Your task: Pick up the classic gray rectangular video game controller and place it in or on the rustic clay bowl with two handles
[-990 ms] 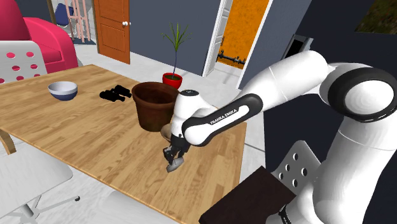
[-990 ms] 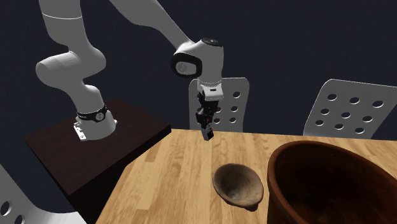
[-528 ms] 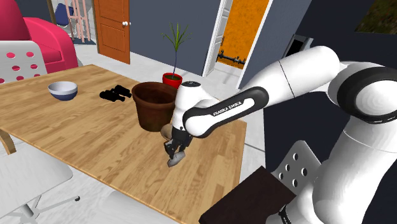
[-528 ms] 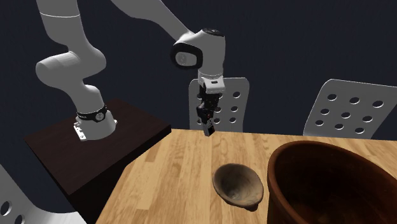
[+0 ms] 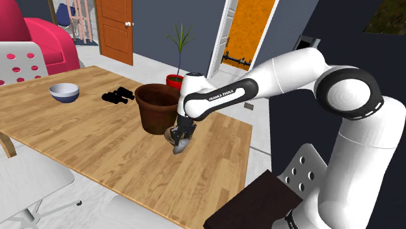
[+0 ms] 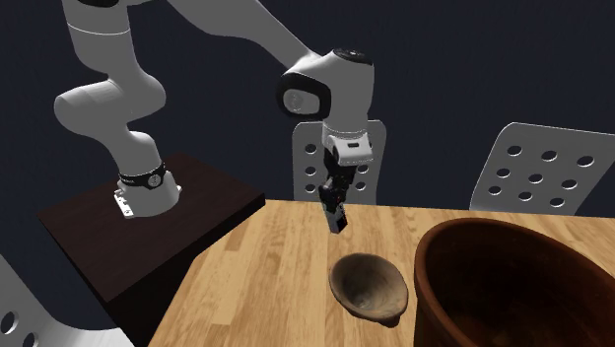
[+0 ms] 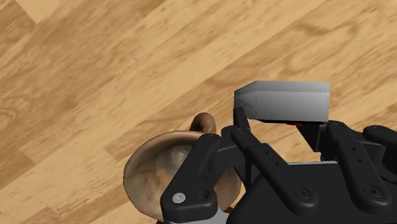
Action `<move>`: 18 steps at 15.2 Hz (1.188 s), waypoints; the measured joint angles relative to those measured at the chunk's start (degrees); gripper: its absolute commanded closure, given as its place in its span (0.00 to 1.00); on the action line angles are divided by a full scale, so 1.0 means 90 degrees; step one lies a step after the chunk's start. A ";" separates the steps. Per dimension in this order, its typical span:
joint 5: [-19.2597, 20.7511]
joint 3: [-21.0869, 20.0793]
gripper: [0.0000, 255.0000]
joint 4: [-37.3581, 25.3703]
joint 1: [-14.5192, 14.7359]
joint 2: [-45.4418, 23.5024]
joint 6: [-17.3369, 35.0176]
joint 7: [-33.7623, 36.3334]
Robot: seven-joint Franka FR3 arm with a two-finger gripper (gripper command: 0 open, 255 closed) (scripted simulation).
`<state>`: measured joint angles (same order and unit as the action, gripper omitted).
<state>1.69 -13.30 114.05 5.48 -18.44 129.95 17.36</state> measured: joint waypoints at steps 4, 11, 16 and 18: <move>0.0075 0.0185 1.00 -0.0864 -0.0250 -0.0568 -0.0316 -0.0423; 0.0179 0.0423 1.00 -0.2880 -0.0563 -0.1774 -0.1146 -0.1028; 0.0214 0.0463 1.00 -0.3120 -0.0579 -0.2122 -0.1048 -0.1086; 0.0224 0.0471 1.00 -0.3041 -0.0575 -0.2194 -0.0899 -0.1082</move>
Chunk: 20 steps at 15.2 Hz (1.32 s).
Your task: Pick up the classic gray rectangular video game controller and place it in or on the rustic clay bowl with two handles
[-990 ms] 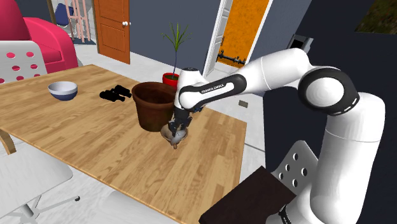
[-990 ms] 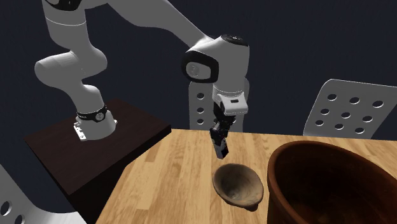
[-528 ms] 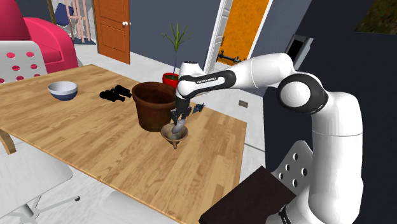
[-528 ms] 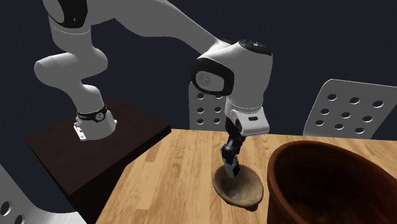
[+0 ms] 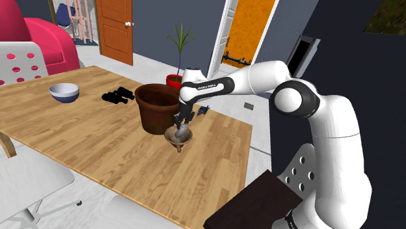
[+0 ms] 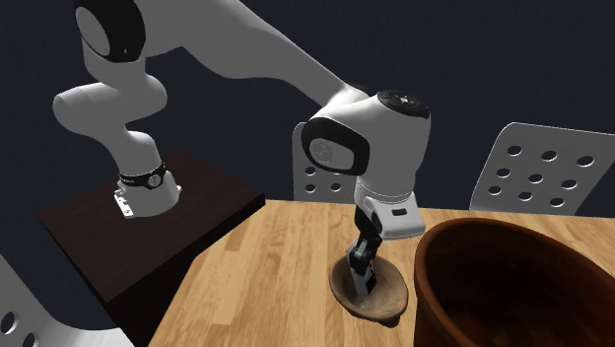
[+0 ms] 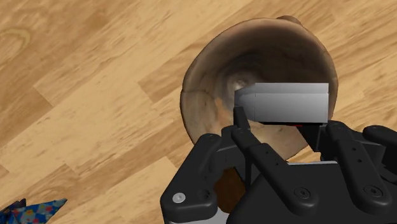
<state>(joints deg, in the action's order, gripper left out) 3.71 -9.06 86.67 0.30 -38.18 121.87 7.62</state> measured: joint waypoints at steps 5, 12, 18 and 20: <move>0.0031 0.0025 1.00 0.0037 0.0010 -0.0245 0.0282 -0.0002; 0.0051 0.0040 1.00 0.0040 0.0021 -0.0383 0.0458 0.0004; 0.0051 0.0040 0.00 0.0060 0.0022 -0.0399 0.0465 0.0006; 0.0051 0.0040 0.00 0.0070 0.0022 -0.0397 0.0469 0.0006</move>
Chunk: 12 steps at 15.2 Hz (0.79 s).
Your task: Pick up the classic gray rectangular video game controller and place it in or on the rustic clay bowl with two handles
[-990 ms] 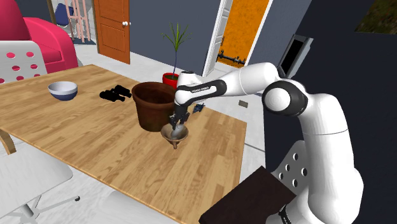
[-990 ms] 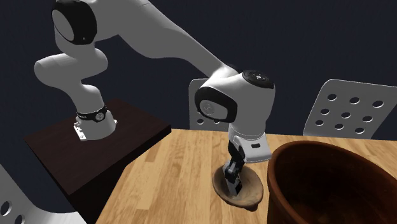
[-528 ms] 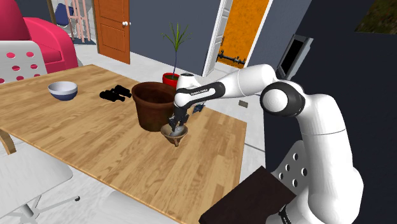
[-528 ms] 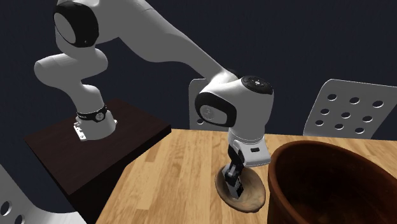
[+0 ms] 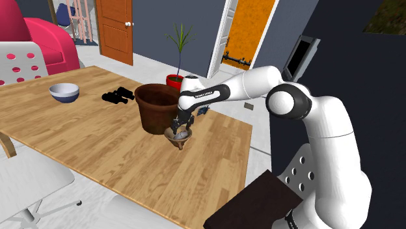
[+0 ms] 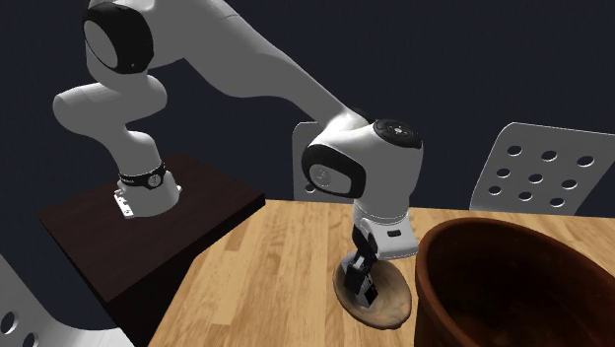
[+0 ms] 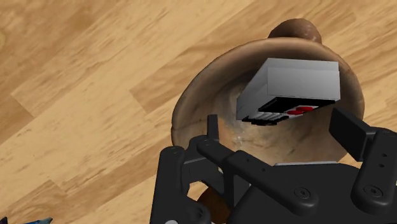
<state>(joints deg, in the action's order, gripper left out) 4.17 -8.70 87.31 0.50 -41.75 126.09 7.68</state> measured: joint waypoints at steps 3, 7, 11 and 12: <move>-0.0016 -0.0012 0.00 -0.0124 -0.0006 0.0097 -0.0217 -0.0009; -0.0048 -0.0036 0.00 -0.0208 -0.0028 0.0348 -0.0549 -0.0025; -0.0054 -0.0038 0.00 -0.0199 -0.0036 0.0389 -0.0586 -0.0031; -0.0054 -0.0039 0.00 -0.0198 -0.0036 0.0391 -0.0588 -0.0032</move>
